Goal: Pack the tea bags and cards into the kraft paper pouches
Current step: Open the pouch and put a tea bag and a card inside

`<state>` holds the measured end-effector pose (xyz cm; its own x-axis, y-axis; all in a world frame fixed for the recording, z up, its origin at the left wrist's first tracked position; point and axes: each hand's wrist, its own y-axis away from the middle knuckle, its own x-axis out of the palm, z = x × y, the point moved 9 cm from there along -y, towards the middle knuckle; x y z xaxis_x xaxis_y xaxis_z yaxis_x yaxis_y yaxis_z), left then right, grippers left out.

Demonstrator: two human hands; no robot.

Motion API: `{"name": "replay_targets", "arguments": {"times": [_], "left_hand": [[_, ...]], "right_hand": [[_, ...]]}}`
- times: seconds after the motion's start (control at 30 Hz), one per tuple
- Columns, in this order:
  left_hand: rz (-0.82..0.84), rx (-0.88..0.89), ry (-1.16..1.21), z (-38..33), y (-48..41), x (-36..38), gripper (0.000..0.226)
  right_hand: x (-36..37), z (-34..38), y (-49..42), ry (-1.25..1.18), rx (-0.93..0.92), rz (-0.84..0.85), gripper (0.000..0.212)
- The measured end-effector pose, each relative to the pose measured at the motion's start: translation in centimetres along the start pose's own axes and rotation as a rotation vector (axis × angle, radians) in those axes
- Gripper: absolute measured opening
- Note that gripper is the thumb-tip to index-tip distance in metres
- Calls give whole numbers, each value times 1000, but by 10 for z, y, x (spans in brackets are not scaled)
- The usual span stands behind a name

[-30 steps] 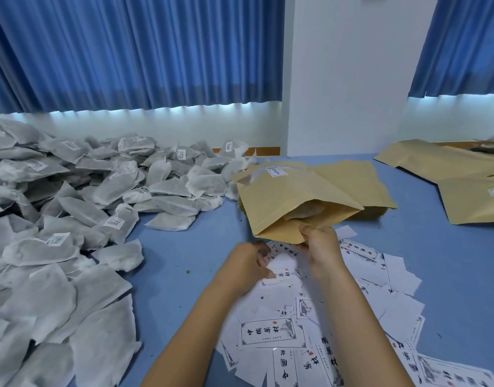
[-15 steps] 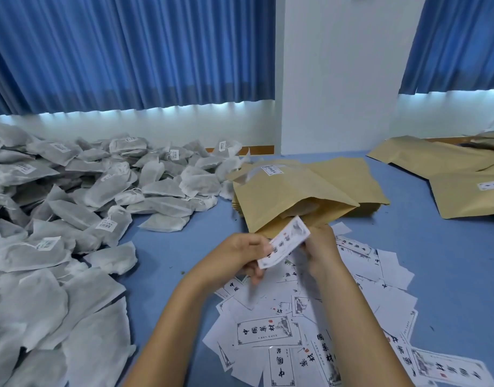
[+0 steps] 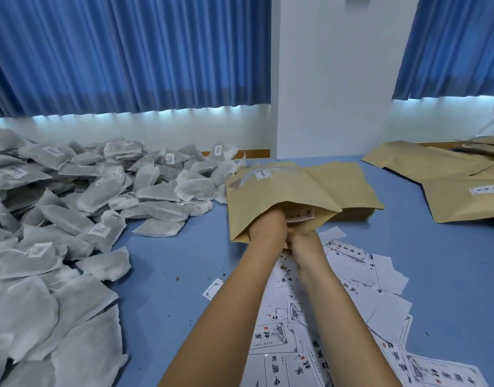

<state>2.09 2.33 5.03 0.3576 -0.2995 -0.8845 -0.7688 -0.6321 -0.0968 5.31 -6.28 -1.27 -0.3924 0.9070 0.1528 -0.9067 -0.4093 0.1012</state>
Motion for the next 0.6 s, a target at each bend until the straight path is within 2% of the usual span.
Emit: {"name": "replay_targets", "arguments": {"times": [0.07, 0.17, 0.23, 0.3, 0.33, 0.37, 0.43, 0.47, 0.53, 0.6], "left_hand": [[92, 30, 51, -1, -7, 1, 36], [245, -37, 267, -1, 0, 5, 40], [285, -46, 208, 4, 6, 12, 41], [287, -3, 22, 9, 8, 18, 39], [223, 0, -85, 13, 10, 16, 36], [89, 36, -200, 11, 12, 8, 31], [-122, 114, -281, 0, 23, -6, 23], [-175, 168, -311, -6, 29, -9, 23], [-204, 270, -364, -14, 37, -4, 23], [-154, 328, -418, -14, 39, 6, 24]], "right_hand": [[2, 0, -1, -7, -11, 0, 18], [-1, -5, -4, 59, 14, -33, 22], [-2, -9, -3, 94, 41, -41, 23], [-1, -10, -4, 82, 50, -24, 19], [0, -10, -3, 64, 55, -8, 20], [2, -10, -3, 41, 64, 16, 21], [5, -10, -2, -19, 91, 48, 27], [5, -10, -3, -52, 108, 51, 33], [2, -11, -3, -110, 125, 43, 41], [0, -12, -3, -117, 139, 36, 40]]}}
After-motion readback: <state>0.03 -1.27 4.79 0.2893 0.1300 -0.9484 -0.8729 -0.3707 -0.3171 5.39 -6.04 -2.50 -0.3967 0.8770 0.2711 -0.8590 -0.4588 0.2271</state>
